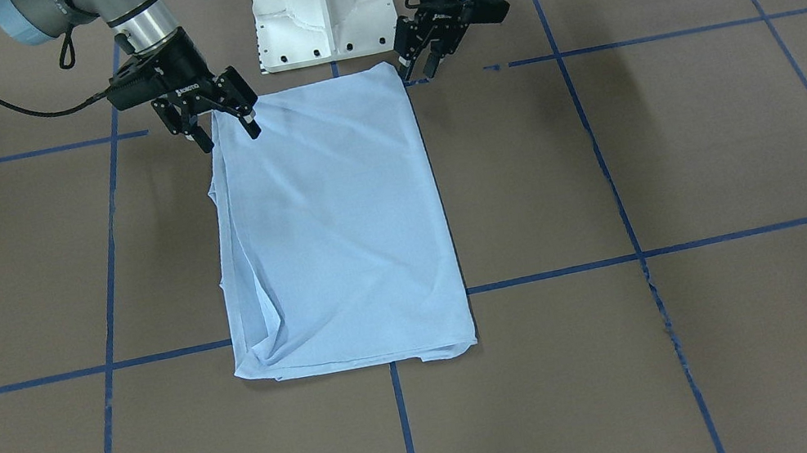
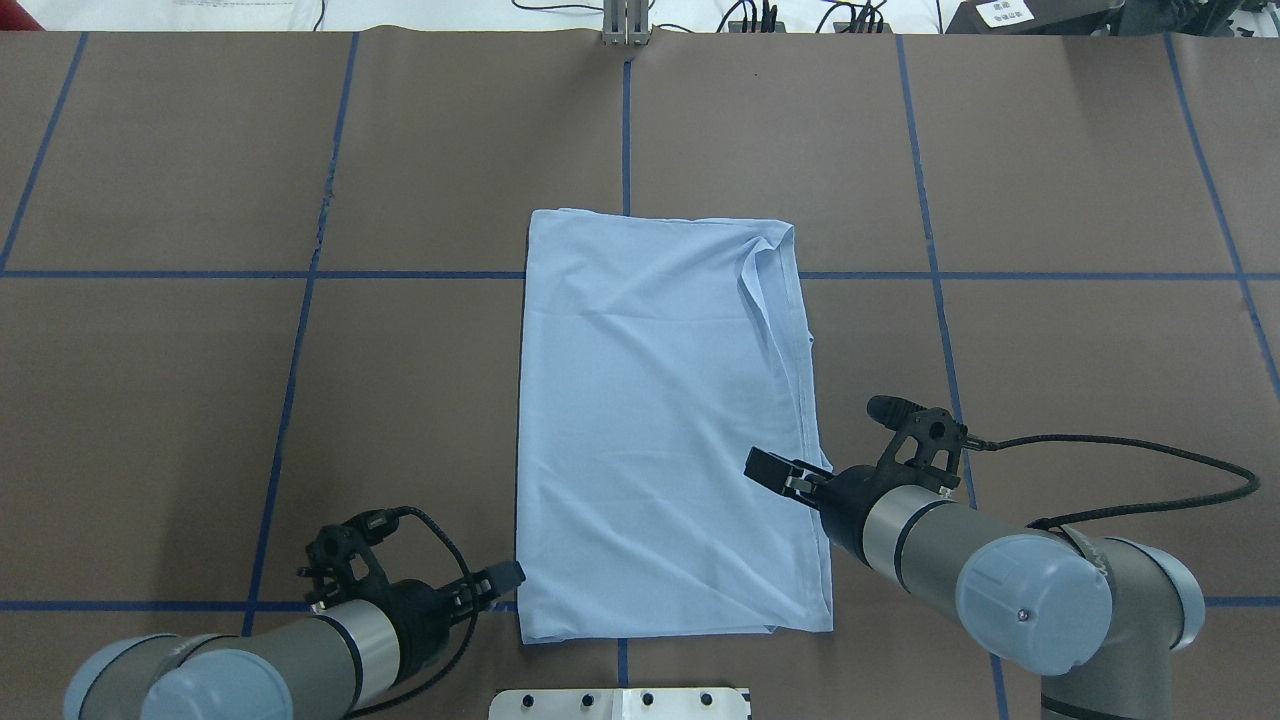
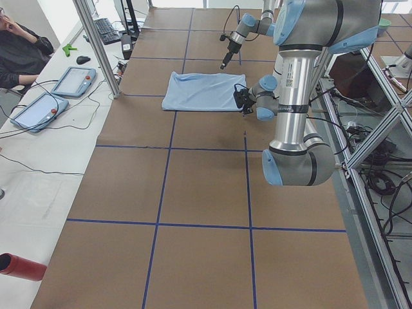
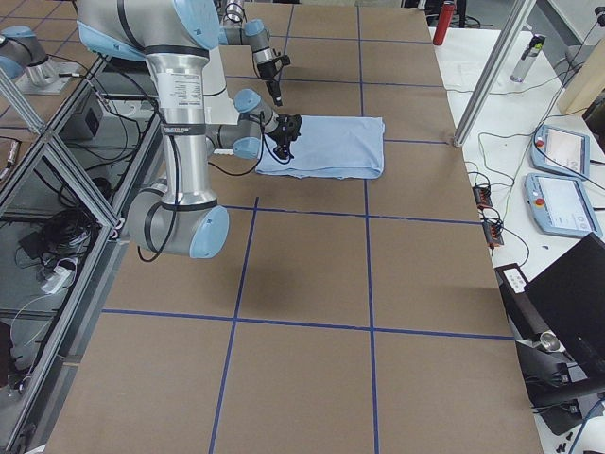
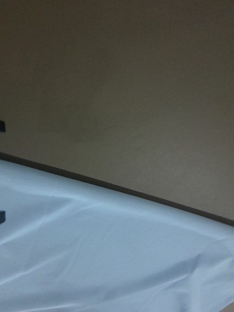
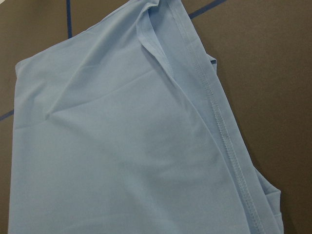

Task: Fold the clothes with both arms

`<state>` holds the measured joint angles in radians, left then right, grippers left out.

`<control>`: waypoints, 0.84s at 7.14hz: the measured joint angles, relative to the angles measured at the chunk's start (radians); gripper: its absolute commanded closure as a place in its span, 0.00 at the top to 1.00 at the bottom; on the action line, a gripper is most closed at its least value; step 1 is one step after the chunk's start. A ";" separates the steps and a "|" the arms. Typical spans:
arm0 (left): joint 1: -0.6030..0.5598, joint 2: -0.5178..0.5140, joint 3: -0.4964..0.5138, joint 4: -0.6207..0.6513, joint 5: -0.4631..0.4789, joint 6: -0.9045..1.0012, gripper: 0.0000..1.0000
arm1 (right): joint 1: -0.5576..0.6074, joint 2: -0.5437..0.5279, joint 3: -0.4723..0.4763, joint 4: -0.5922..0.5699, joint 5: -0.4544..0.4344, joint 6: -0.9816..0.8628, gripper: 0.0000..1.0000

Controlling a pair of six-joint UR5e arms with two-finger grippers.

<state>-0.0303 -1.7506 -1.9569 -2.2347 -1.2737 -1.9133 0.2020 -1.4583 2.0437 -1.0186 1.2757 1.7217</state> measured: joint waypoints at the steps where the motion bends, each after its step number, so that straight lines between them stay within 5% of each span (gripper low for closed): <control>1: 0.021 -0.041 0.031 0.030 0.007 -0.009 0.61 | -0.002 0.000 -0.001 0.000 -0.003 0.000 1.00; 6: 0.033 -0.085 0.068 0.058 0.006 -0.001 0.50 | -0.011 0.000 -0.003 0.000 -0.014 0.001 1.00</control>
<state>0.0031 -1.8356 -1.8891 -2.1770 -1.2676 -1.9147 0.1905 -1.4586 2.0407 -1.0186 1.2620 1.7225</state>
